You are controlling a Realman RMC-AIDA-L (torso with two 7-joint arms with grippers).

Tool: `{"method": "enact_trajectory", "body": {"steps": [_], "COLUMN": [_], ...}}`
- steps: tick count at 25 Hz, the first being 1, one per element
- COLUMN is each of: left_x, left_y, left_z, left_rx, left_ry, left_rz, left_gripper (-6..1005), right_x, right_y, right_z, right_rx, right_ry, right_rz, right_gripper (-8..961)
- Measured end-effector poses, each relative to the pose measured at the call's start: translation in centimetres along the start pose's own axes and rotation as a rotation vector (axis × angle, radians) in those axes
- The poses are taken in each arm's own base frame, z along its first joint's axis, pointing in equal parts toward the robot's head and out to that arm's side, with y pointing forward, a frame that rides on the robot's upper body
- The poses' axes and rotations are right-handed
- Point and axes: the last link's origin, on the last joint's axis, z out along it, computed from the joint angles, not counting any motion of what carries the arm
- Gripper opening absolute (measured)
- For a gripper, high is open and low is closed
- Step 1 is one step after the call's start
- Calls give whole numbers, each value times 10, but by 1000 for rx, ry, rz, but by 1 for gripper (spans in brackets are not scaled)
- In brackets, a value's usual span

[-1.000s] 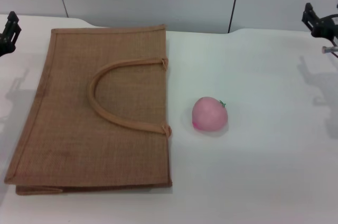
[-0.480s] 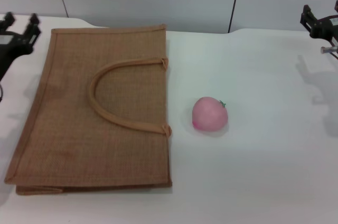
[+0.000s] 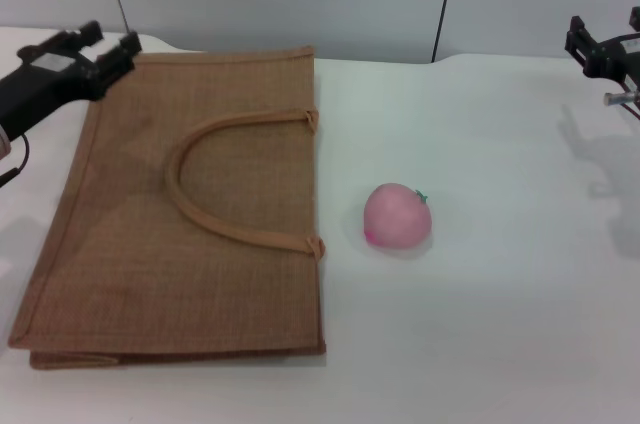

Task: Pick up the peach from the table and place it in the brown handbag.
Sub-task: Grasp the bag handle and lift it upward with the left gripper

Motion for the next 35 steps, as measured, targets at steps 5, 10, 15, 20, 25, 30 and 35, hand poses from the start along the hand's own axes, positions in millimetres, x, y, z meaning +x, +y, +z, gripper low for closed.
{"method": "enact_trajectory", "body": {"steps": [5,10,15,20,25,30,35], "left_x": [5,9,12,9,6,2,-3], "left_y": [1,3,1,2,0,-3,-2], "left_z": [3,8,11,12,13,11,12], "left_rx": [-95,-151,-186,-214,-217,-192,-189], "left_ry": [-149,-266,-342,-413,-479,-496,-512], "left_rz": [12,33,53,74,88,83,79], "left_gripper": [599,599,598,598,598,598,598], "right_x": [-1,1,1,-1,-1,-1,-1], "right_y": [1,4,5,9,10,10,10], "right_z": [0,1,2,1,0,0,0], "right_rx": [-3,-12,-15,-27,-29,-29,-31], "right_ry": [-2,18,25,17,15,15,15], "right_rz": [2,5,6,8,12,11,9], "right_gripper": [768,767,767,768,767,765,764]}}
